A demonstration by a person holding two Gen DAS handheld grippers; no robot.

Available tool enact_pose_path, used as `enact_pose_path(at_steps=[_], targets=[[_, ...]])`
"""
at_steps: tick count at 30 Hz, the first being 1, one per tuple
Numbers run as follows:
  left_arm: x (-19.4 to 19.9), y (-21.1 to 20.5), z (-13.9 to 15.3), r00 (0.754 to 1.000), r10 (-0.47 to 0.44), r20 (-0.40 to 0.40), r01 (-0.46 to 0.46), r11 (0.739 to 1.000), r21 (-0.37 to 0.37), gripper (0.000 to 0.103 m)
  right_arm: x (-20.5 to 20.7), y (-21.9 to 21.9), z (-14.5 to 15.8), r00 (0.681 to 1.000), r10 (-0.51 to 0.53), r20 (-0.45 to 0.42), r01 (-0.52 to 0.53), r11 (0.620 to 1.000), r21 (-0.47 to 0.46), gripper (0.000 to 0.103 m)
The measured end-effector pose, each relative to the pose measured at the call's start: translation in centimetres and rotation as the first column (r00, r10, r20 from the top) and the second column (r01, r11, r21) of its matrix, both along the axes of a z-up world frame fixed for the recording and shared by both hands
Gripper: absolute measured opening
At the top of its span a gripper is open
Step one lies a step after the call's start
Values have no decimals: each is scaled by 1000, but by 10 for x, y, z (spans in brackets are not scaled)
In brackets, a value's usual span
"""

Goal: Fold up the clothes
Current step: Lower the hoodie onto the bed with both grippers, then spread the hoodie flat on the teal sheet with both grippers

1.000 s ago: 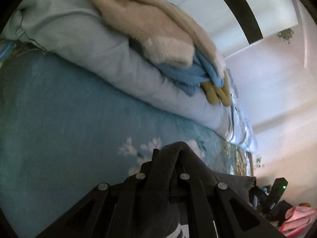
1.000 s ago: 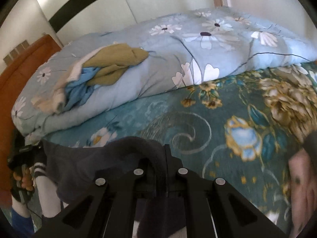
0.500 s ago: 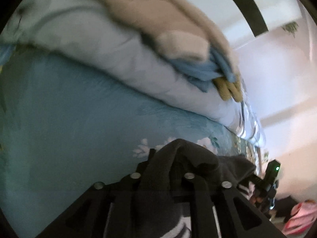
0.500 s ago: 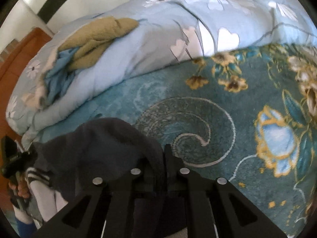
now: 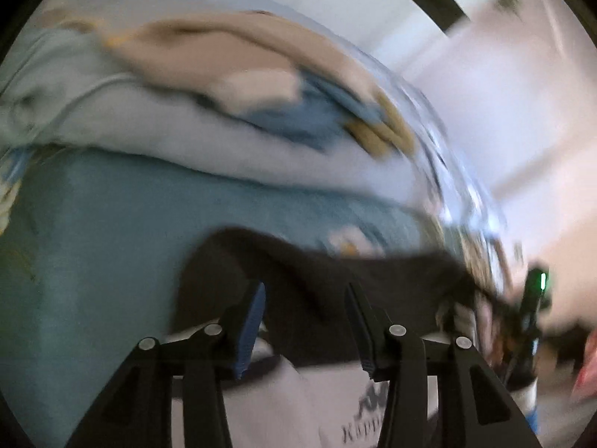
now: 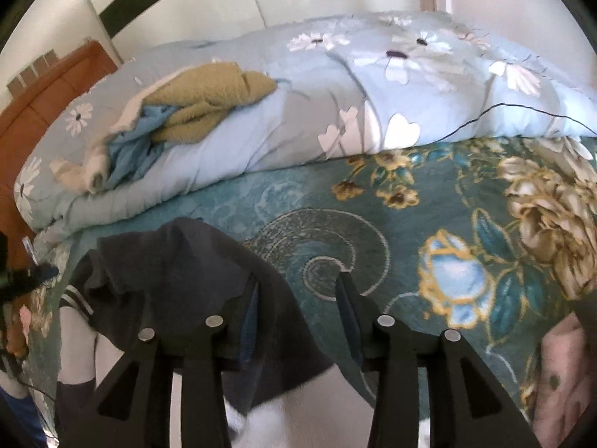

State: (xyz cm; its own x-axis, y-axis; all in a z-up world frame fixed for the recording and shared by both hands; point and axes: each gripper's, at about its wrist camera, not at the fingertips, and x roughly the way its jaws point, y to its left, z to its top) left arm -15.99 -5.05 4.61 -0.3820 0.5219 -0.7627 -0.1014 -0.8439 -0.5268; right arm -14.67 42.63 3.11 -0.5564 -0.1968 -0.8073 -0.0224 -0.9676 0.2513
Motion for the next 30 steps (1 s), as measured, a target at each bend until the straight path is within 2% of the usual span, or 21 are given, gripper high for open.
enact_pose_path(at_steps=[4, 8, 14, 18, 21, 22, 25, 26, 27, 30], targets=[[6, 51, -20, 981, -177, 84, 173, 984, 48, 52, 18, 9, 14, 998, -26, -56, 25, 1000, -10, 44], [-3, 85, -45, 967, -210, 143, 212, 977, 1, 52, 46, 22, 29, 994, -39, -99, 35, 998, -46, 44], [-55, 91, -54, 995, -67, 76, 69, 997, -17, 52, 102, 28, 37, 995, -7, -104, 4, 1000, -27, 44], [-79, 74, -63, 991, 93, 98, -91, 996, -17, 52, 137, 27, 29, 997, 18, -77, -21, 999, -41, 44], [-64, 63, -51, 991, 84, 106, -93, 992, 82, 52, 167, 17, 21, 997, 57, -56, -60, 997, -55, 44], [-54, 63, -42, 994, 55, 89, -63, 994, 89, 52, 176, 14, 19, 996, 71, -51, -74, 995, -61, 45], [-15, 51, -9, 1000, -14, 20, 12, 997, 73, 52, 204, 2, 11, 994, 107, -36, -111, 987, -115, 47], [-1, 46, 0, 1000, -29, -3, 29, 997, 66, 54, 213, -3, 8, 993, 117, -32, -120, 984, -132, 50], [14, 35, 9, 999, -32, -27, 33, 998, 55, 55, 223, -9, 6, 992, 124, -28, -126, 981, -144, 55], [58, 11, 26, 996, -18, -90, 21, 1000, 23, 59, 247, -30, -1, 988, 155, -19, -156, 974, -167, 57]])
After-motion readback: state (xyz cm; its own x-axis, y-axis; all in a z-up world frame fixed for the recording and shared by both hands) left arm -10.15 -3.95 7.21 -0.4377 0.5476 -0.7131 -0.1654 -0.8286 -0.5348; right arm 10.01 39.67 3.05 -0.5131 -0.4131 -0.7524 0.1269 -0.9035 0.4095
